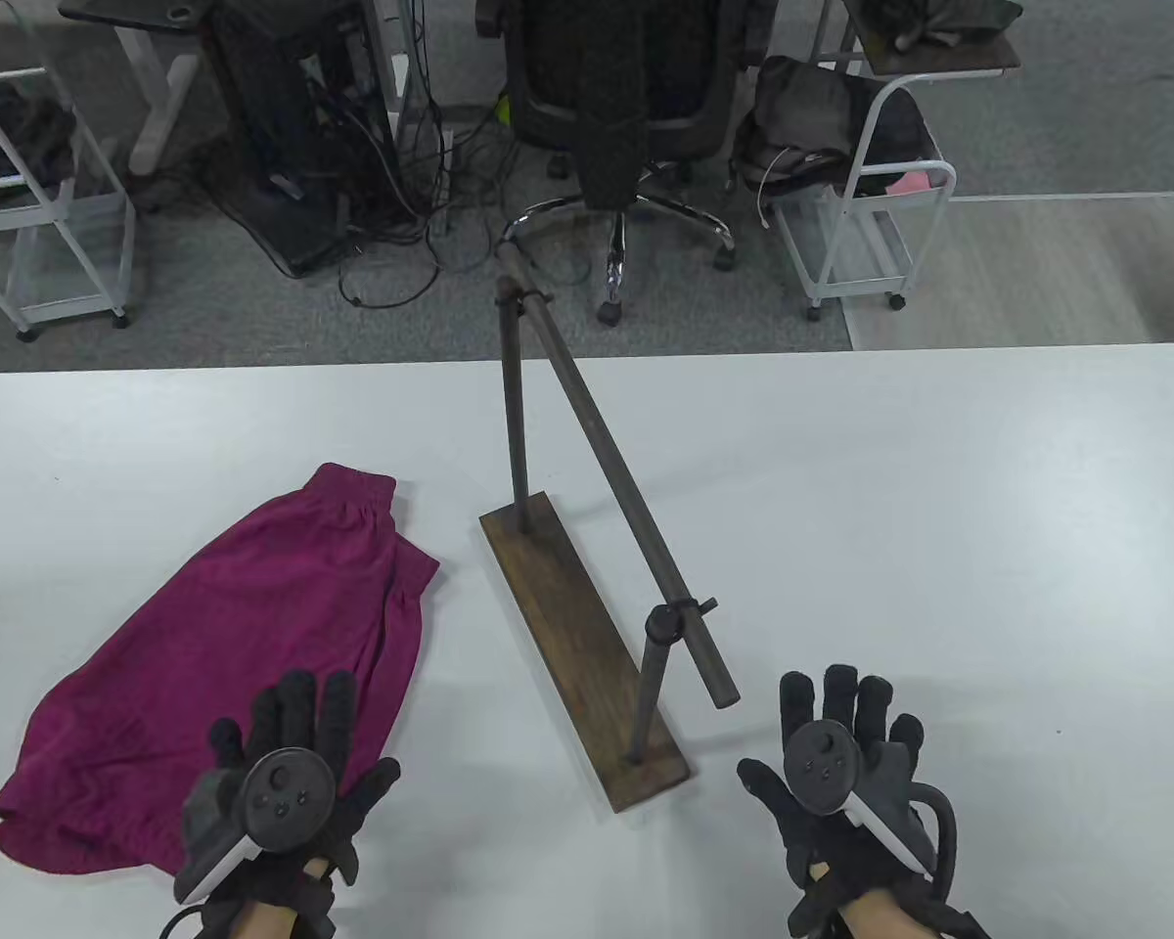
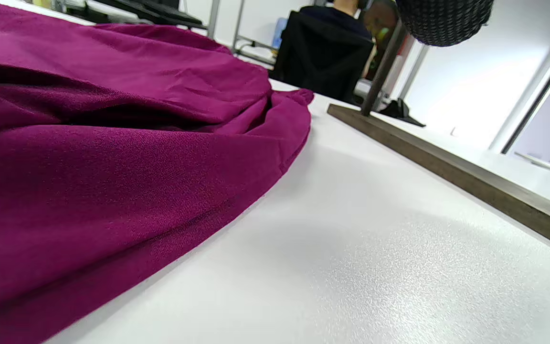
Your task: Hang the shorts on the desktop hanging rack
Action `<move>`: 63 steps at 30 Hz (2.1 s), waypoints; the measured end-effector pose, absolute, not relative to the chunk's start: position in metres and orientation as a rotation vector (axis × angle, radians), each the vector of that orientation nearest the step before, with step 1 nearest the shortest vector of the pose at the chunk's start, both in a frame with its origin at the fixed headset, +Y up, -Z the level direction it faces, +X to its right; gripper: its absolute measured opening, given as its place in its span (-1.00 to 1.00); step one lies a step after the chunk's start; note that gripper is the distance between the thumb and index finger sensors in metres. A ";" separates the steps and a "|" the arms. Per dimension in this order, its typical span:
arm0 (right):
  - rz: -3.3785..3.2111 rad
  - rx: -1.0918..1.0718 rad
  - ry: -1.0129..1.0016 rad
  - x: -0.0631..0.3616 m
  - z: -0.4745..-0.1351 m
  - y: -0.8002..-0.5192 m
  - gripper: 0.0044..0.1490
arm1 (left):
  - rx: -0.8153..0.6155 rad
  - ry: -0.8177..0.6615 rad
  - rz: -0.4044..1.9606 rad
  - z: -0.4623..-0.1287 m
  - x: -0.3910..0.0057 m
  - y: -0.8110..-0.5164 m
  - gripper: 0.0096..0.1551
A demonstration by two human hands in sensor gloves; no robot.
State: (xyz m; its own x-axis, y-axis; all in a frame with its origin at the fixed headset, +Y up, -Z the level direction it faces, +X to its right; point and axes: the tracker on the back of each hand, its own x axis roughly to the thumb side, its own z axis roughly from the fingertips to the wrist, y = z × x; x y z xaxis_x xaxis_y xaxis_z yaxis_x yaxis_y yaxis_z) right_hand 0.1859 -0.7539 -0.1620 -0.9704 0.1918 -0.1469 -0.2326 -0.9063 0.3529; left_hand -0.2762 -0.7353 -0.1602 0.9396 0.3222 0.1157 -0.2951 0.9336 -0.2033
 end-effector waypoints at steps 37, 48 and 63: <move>2.888 -0.104 0.505 0.183 -0.158 -0.750 0.08 | -0.198 -0.122 0.305 -0.162 -0.277 -0.741 0.05; 2.898 -0.058 0.479 0.180 -0.156 -0.748 0.09 | -0.238 -0.108 0.258 -0.172 -0.275 -0.747 0.06; 2.879 -0.040 0.512 0.179 -0.157 -0.750 0.09 | -0.368 -0.057 0.215 -0.227 -0.313 -0.744 0.14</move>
State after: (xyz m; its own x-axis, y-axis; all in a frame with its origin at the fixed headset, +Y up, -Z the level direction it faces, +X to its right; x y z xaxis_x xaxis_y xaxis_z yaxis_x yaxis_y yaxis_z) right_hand 0.1790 -0.7496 -0.1569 -0.9763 0.2069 -0.0640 -0.2163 -0.9160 0.3379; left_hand -0.3126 -0.7437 -0.2272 0.9756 0.2187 0.0168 -0.1979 0.9107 -0.3626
